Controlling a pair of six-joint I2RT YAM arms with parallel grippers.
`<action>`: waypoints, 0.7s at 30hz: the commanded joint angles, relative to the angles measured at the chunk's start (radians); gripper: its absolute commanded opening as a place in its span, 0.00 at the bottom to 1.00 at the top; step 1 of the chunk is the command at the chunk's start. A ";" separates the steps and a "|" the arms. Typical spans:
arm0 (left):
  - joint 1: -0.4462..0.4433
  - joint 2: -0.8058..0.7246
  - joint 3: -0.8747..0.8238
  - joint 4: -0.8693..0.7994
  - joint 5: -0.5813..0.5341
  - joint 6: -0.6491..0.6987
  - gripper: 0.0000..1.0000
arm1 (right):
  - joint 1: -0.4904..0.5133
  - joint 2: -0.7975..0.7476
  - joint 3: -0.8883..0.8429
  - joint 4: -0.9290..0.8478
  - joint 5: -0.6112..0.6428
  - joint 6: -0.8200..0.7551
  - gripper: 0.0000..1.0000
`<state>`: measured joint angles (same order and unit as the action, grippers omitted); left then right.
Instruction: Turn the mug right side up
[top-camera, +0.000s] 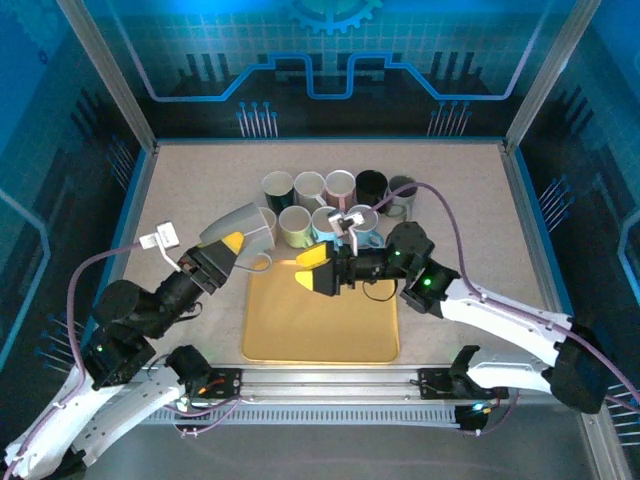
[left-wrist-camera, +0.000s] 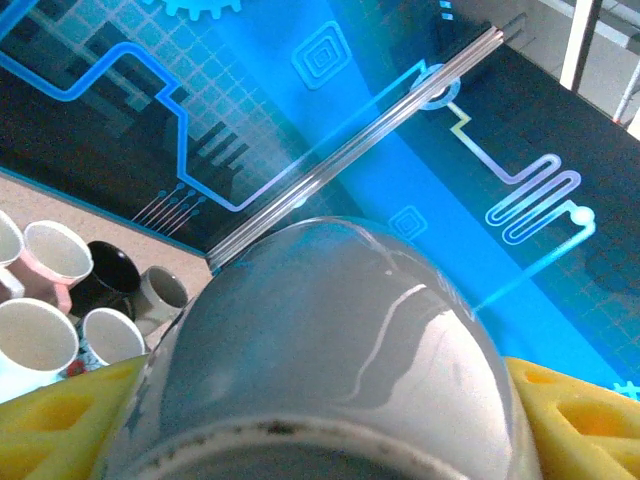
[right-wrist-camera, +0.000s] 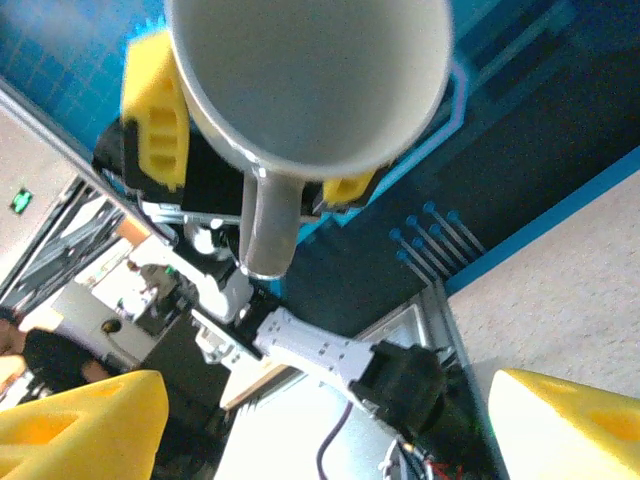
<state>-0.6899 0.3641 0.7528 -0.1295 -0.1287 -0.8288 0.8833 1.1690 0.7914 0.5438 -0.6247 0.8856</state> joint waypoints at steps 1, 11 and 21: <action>0.007 0.017 -0.008 0.186 0.039 0.033 0.57 | 0.032 0.040 0.067 0.041 -0.022 0.021 0.85; 0.006 0.030 -0.056 0.254 0.071 0.044 0.57 | 0.052 0.220 0.167 0.262 0.009 0.201 0.70; 0.006 0.026 -0.088 0.211 0.062 0.096 0.58 | 0.043 0.279 0.148 0.382 0.038 0.303 0.00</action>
<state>-0.6804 0.4034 0.6662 0.0132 -0.0959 -0.7559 0.9302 1.4498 0.9371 0.8455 -0.6338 1.1759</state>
